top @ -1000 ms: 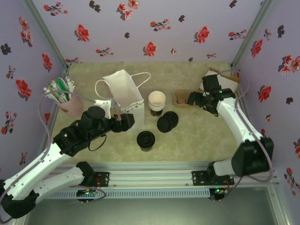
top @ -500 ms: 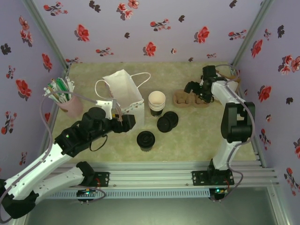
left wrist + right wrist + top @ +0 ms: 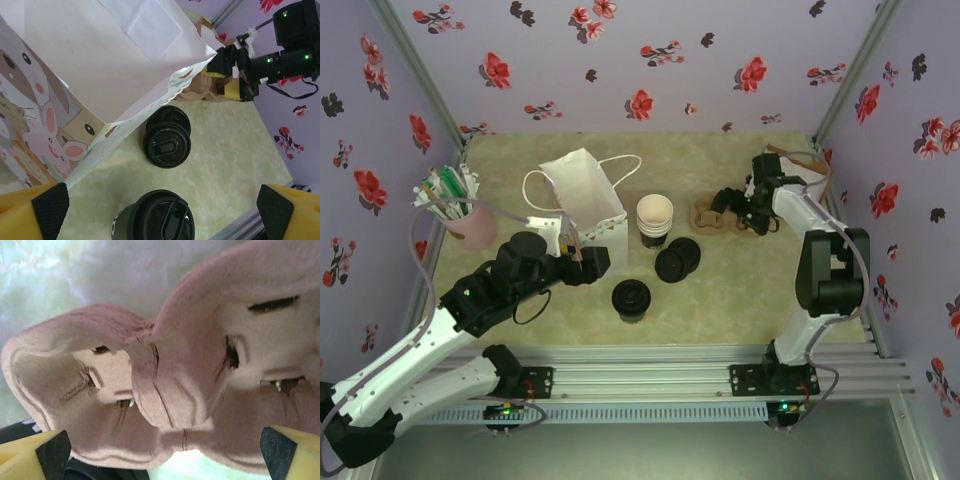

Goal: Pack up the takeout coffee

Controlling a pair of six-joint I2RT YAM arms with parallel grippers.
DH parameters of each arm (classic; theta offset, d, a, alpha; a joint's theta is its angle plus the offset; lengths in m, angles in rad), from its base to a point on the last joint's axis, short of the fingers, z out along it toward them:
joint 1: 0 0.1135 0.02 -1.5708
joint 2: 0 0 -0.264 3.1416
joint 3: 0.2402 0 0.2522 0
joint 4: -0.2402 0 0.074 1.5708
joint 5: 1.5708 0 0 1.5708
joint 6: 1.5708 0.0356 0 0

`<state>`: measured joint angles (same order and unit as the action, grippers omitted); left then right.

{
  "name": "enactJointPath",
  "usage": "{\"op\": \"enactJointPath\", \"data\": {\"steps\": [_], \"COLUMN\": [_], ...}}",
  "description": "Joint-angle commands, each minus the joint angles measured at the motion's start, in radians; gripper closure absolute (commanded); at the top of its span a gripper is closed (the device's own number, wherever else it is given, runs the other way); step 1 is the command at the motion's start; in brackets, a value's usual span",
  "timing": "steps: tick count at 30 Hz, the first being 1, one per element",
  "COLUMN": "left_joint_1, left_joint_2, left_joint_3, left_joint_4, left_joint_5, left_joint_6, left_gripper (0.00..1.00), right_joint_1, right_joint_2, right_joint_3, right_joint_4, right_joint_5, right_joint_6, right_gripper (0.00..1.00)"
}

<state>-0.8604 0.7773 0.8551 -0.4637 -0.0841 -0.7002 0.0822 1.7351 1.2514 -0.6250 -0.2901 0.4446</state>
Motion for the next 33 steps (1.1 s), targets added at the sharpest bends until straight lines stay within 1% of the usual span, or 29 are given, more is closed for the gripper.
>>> {"op": "enactJointPath", "data": {"steps": [1,8,12,13,17,21,22,24,28,30,33], "left_joint_1": [-0.008,-0.008,-0.008,-0.009,-0.008,-0.008,-0.009,-0.008,-0.007,-0.006,-0.006], "left_joint_2": [0.003,0.033,0.057,0.062,0.076,0.084,0.082,0.083,0.084,0.086,0.087], "left_joint_3": [-0.008,-0.015,-0.009,-0.008,-0.001,0.004,0.002,0.002,0.002,0.003,0.002], "left_joint_4": [0.041,0.065,0.079,0.082,0.088,0.089,0.089,0.084,0.074,0.071,0.074], "left_joint_5": [0.01,0.012,0.012,0.012,0.012,0.009,0.01,0.008,0.002,0.003,0.001], "left_joint_6": [-0.003,0.005,0.012,0.013,0.021,0.025,0.025,0.026,0.033,0.034,0.035], "left_gripper": [0.01,0.01,0.01,0.01,0.01,0.01,0.01,0.01,0.01,0.01,0.01], "right_joint_1": [0.019,0.056,0.073,0.078,0.113,0.16,0.169,0.209,0.284,0.306,0.317], "right_joint_2": [-0.06,-0.142,-0.152,-0.153,-0.173,-0.116,-0.106,-0.08,-0.026,0.014,0.057], "right_joint_3": [-0.052,-0.102,-0.086,-0.072,-0.01,0.071,0.077,0.096,0.133,0.17,0.199], "right_joint_4": [-0.019,-0.03,-0.035,-0.049,-0.075,-0.164,-0.176,-0.22,-0.302,-0.355,-0.38], "right_joint_5": [-0.023,-0.04,-0.048,-0.03,0.084,0.236,0.252,0.329,0.47,0.556,0.649], "right_joint_6": [0.018,0.033,0.038,0.031,-0.046,-0.131,-0.138,-0.149,-0.188,-0.2,-0.216], "right_gripper": [0.01,0.01,0.01,0.01,0.01,0.04,0.06,0.07,0.07,0.07,0.06]}}
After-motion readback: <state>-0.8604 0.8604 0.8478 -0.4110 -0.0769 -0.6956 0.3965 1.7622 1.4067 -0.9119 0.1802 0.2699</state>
